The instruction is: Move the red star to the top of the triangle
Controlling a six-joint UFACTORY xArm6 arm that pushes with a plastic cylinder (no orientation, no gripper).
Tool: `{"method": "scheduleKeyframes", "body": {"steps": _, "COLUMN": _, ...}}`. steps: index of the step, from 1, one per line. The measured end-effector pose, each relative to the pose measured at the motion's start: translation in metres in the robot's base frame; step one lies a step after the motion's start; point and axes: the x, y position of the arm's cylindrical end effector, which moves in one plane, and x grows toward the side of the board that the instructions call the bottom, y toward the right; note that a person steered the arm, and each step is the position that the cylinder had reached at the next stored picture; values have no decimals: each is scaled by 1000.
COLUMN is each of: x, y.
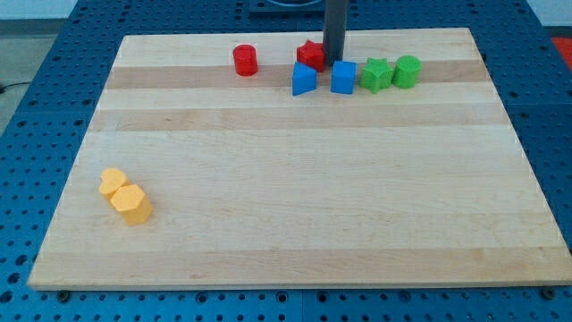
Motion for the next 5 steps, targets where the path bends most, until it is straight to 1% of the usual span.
{"method": "scheduleKeyframes", "body": {"steps": 3, "x": -11, "y": -21}}
{"method": "scheduleKeyframes", "body": {"steps": 4, "x": -21, "y": -8}}
{"method": "scheduleKeyframes", "body": {"steps": 5, "x": -26, "y": -24}}
